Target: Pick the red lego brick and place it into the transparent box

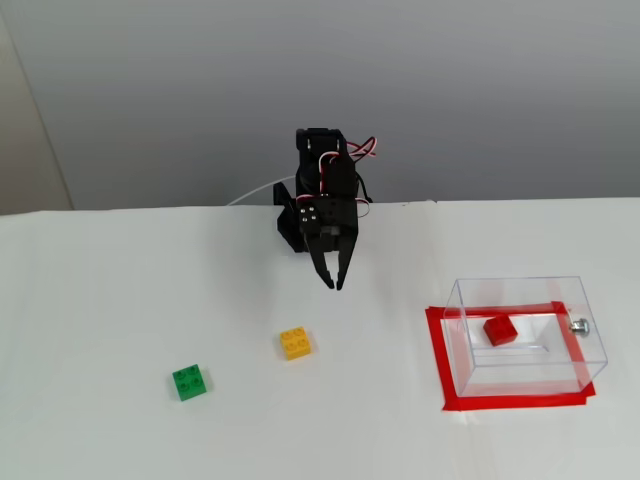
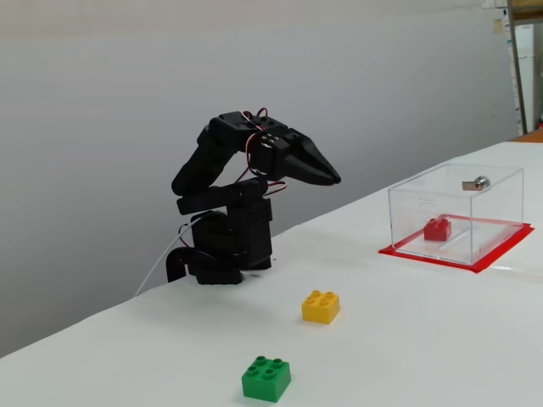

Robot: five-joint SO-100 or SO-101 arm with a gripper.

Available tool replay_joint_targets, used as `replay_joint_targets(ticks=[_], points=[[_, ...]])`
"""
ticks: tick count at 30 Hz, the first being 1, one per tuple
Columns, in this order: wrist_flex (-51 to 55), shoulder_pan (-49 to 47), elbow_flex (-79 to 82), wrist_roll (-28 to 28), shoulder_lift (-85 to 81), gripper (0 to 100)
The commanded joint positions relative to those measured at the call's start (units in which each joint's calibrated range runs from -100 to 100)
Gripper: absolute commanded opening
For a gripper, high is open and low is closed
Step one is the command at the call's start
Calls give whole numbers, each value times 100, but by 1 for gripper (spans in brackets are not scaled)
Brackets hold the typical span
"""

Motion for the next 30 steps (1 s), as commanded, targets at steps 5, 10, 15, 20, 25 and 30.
replay_joint_targets(ticks=[5,10,15,20,25,30], points=[[-995,10,1236,31,-34,1],[-1396,17,1824,31,-34,1],[-1796,25,2340,31,-42,1],[-1857,17,2620,15,-42,1],[-1100,17,2620,31,-42,1],[-282,25,2620,31,-42,1]])
